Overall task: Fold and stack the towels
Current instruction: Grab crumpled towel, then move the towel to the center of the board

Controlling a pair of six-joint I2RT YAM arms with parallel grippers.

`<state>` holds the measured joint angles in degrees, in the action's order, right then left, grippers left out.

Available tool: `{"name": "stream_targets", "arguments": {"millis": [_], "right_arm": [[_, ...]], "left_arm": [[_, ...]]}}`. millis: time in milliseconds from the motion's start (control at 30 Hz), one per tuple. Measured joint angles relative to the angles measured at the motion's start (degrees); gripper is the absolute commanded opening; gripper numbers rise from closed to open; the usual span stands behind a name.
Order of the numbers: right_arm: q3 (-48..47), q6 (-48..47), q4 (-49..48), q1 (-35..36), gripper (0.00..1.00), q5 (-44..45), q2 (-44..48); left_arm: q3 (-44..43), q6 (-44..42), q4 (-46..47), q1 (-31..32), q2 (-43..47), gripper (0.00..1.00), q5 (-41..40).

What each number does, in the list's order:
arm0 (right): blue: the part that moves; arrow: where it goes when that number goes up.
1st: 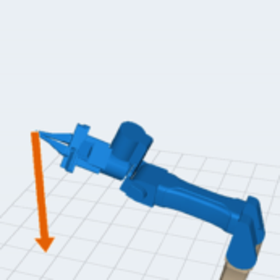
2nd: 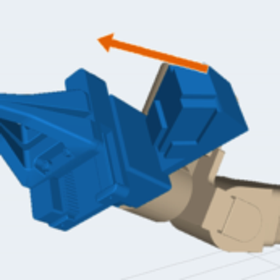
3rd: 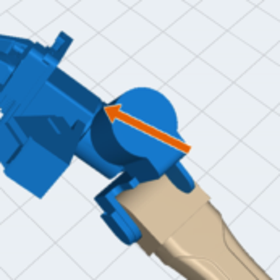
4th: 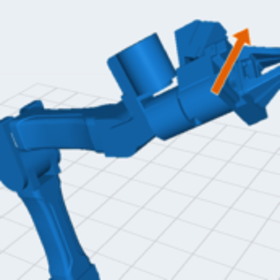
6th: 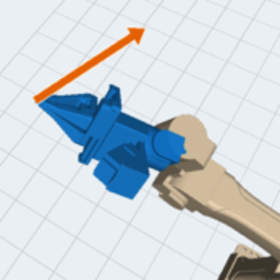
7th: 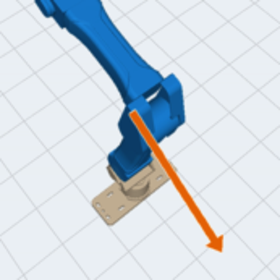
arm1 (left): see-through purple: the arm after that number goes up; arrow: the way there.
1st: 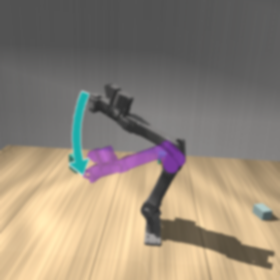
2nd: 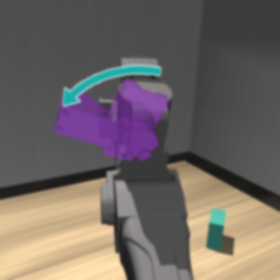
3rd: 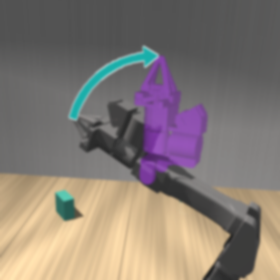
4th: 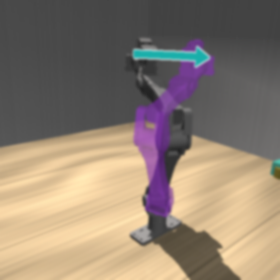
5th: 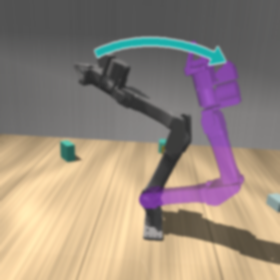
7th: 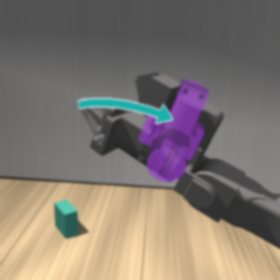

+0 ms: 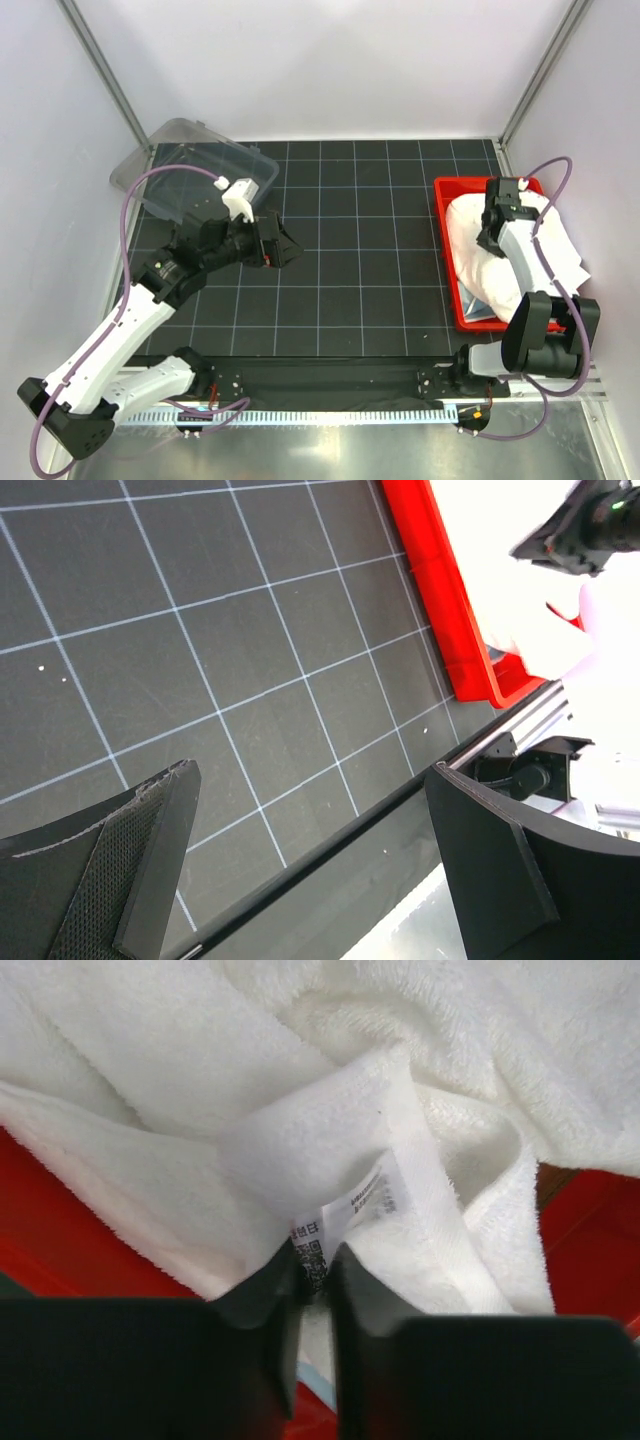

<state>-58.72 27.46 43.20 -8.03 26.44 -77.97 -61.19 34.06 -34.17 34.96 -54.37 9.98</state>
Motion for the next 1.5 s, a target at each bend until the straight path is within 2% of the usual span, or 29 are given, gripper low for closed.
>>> {"name": "stream_targets", "arguments": {"millis": [33, 67, 133, 200, 333, 433, 533, 600, 700, 800, 867, 967, 1067, 1133, 1300, 1367, 1433, 1500], "right_arm": [[-0.76, -0.26, 0.15, -0.09, 0.02, -0.68, -0.44], [-2.25, -0.87, 0.66, -0.13, 0.01, -1.86, -0.55], [-8.02, -1.42, 3.32, -0.11, 0.01, -4.74, -0.55], [-17.92, -2.71, 4.85, 0.0, 0.01, -9.42, -0.52], [-39.19, -3.54, 4.7, 1.51, 0.01, -24.87, -0.28], [-51.93, -1.77, 1.25, 5.44, 0.01, -38.53, -0.11], [-55.91, 0.96, -3.69, 12.85, 0.01, -46.88, 1.57], [-52.11, 3.56, -7.21, 18.23, 0.01, -51.49, 4.24], [-37.16, 7.17, -12.98, 25.31, 0.01, -55.71, 10.16], [-17.75, 9.46, -17.33, 32.68, 0.01, -54.6, 15.13], [-4.87, 11.26, -20.96, 39.54, 0.01, -52.81, 15.26], [8.2, 13.31, -22.84, 53.53, 0.03, -47.56, 6.93], [10.49, 13.46, -21.35, 64.63, 0.07, -43.52, 1.03], [10.32, 13.42, -22.08, 67.82, 0.11, -42.82, 1.38], [6.67, 12.63, -23.89, 69.33, 0.42, -40.02, 2.34], [4.2, 13.29, -21.24, 69.7, 0.57, -33.92, 3.17], [1.75, 14.62, -15.96, 69.46, 0.62, -26.64, 5.55], [-2.14, 16.63, -9.31, 66.03, 0.68, -18.12, 9.68]], "left_arm": [[0.0, 0.04, -0.09, 0.0, 0.0, 1.0, -0.31], [0.0, 0.11, -0.22, 0.0, 0.0, 1.0, -0.7], [0.0, 0.31, -0.48, 0.0, 0.11, 1.0, -1.57], [0.0, 0.52, -0.52, 0.0, 0.28, 1.0, -2.82], [-0.68, 0.94, -1.07, 0.0, 0.44, 1.0, -5.05], [-2.99, 1.53, -3.06, 0.0, 0.33, 1.0, -7.93], [-6.21, 1.84, -4.9, 0.0, 0.24, 1.0, -11.23], [-8.07, 2.1, -5.64, 0.0, 0.57, 1.0, -13.33], [-8.87, 3.19, -6.82, 0.0, 1.92, 0.99, -16.11], [-8.74, 3.82, -8.92, 0.0, 3.58, 1.0, -18.43], [-7.82, 4.48, -9.49, 0.0, 4.87, 1.0, -19.87], [-6.08, 4.9, -10.97, 0.0, 6.29, 1.0, -22.08], [-4.83, 5.22, -12.04, 0.0, 6.38, 1.0, -23.85], [-3.85, 5.64, -12.44, 0.0, 6.14, 1.0, -24.63], [-2.08, 6.16, -12.87, -0.22, 3.85, 1.0, -25.55], [-1.86, 6.03, -12.72, -0.24, 2.43, 1.0, -25.35], [-1.22, 5.53, -10.82, -0.28, 1.14, 1.0, -24.0], [-0.59, 4.24, -7.32, -0.39, -0.33, 1.0, -20.98]]}}
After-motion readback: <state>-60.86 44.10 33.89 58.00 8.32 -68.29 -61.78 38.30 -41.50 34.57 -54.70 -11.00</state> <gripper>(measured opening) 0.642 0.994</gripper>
